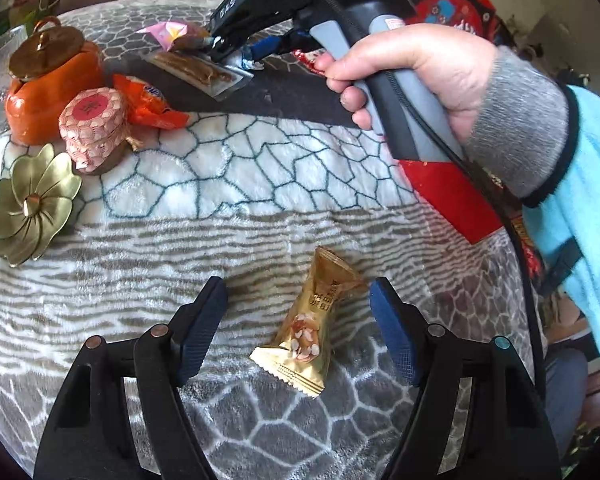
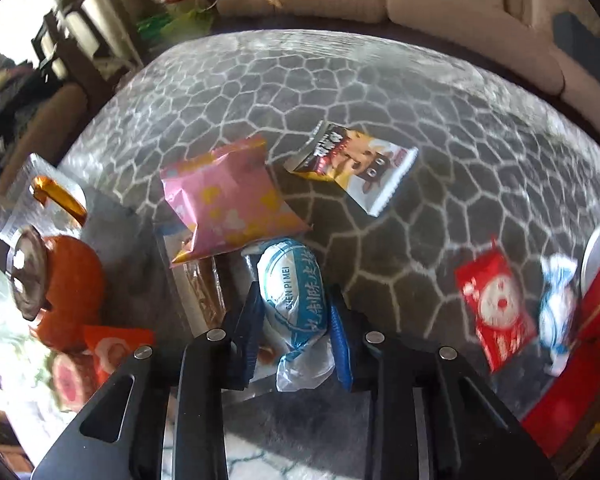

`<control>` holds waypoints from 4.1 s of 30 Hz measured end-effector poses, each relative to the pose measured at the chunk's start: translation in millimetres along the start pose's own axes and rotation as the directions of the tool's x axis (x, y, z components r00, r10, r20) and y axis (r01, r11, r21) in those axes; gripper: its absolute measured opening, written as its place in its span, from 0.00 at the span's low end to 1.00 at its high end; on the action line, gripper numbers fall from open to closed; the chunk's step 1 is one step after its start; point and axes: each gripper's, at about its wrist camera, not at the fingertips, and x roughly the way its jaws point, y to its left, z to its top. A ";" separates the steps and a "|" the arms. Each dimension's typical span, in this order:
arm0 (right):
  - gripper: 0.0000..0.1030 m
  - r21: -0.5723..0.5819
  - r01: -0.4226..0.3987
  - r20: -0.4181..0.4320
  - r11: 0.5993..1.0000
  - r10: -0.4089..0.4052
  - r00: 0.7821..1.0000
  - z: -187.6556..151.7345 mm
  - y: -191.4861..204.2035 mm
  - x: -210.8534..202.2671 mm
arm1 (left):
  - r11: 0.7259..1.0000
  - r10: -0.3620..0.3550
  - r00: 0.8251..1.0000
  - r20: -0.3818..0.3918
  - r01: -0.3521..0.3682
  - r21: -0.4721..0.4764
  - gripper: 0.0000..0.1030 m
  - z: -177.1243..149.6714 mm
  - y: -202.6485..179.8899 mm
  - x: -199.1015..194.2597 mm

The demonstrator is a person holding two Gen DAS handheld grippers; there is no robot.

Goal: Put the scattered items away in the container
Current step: 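Lift the gold bar with the left gripper while the right carries blue-white candy to the box, then carry the gold bar into the box and open the left gripper, then grasp the pink wafer pack on the table with the right gripper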

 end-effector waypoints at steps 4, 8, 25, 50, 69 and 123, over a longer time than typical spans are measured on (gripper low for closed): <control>0.29 0.040 -0.081 0.041 0.996 0.080 0.996 -14.7 -11.8 -50.8 | 0.999 -0.004 1.000 0.006 0.004 0.034 0.69 -0.2 -3.6 2.4; 0.29 0.050 -0.148 0.081 0.988 0.144 0.986 -49.0 -33.6 -121.2 | 0.992 0.064 0.998 0.020 -0.065 0.105 0.63 -3.8 -14.2 6.7; 0.30 0.261 -0.018 0.120 0.965 -0.014 0.993 -184.7 -162.1 -233.3 | 0.955 0.225 0.973 0.055 -0.231 0.187 0.24 -16.3 -54.5 13.2; 0.54 0.386 0.134 0.089 0.913 -0.181 0.979 -212.0 -260.8 -236.7 | 0.978 0.053 0.990 0.128 -0.077 0.195 0.58 83.0 -194.3 -28.5; 0.61 0.210 -0.096 0.176 0.973 0.059 0.983 -236.0 -137.6 -252.8 | 0.947 0.175 0.985 -0.004 -0.167 0.274 0.67 -26.4 -118.2 36.9; 0.63 0.129 -0.118 0.157 0.985 0.098 0.983 -134.1 -124.7 -226.2 | 0.983 0.173 0.980 0.100 -0.178 0.050 0.85 129.4 -44.8 0.4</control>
